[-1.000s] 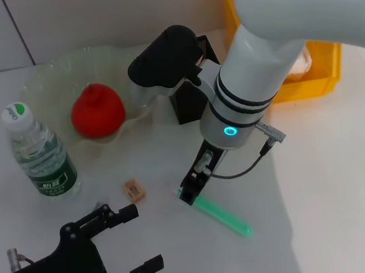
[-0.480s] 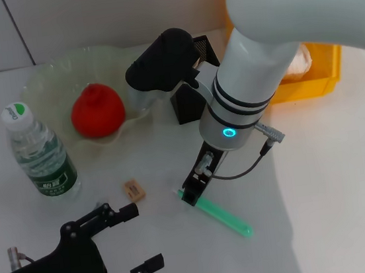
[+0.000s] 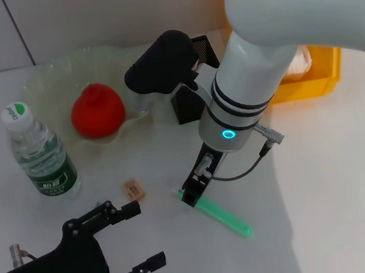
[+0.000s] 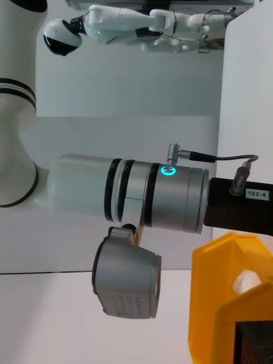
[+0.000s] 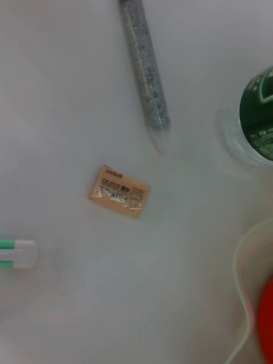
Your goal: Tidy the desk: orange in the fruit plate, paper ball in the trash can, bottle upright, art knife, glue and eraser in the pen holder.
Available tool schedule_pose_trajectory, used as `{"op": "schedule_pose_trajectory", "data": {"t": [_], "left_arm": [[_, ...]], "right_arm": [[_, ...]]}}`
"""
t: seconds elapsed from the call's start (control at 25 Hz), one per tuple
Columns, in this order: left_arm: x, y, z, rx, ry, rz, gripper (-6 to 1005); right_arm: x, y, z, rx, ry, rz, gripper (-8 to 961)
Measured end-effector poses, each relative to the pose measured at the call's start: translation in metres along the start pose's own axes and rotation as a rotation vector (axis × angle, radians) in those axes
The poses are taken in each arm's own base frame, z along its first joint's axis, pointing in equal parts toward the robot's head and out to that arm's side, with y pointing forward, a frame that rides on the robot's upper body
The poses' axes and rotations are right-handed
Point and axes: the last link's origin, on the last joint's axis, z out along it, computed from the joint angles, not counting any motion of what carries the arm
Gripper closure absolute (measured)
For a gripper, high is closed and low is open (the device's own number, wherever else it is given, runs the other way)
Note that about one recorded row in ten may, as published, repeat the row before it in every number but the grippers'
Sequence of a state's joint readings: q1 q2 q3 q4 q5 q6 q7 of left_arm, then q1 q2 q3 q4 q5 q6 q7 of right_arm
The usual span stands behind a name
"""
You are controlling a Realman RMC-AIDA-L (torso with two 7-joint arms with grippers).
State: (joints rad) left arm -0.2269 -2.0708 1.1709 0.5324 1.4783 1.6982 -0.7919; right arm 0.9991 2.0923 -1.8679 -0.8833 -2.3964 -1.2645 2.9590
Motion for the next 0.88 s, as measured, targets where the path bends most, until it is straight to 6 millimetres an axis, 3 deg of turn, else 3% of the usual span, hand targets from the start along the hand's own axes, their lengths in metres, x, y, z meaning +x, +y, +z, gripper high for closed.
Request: {"op": "schedule_pose_trajectory", "data": {"t": [0.88], "left_arm": [[0.0,0.0005,0.0016,-0.011,-0.002,-0.005,226]], "right_arm": [[0.0043,-0.0065,-0.0024,0.028,0.021,0.004,471]]}}
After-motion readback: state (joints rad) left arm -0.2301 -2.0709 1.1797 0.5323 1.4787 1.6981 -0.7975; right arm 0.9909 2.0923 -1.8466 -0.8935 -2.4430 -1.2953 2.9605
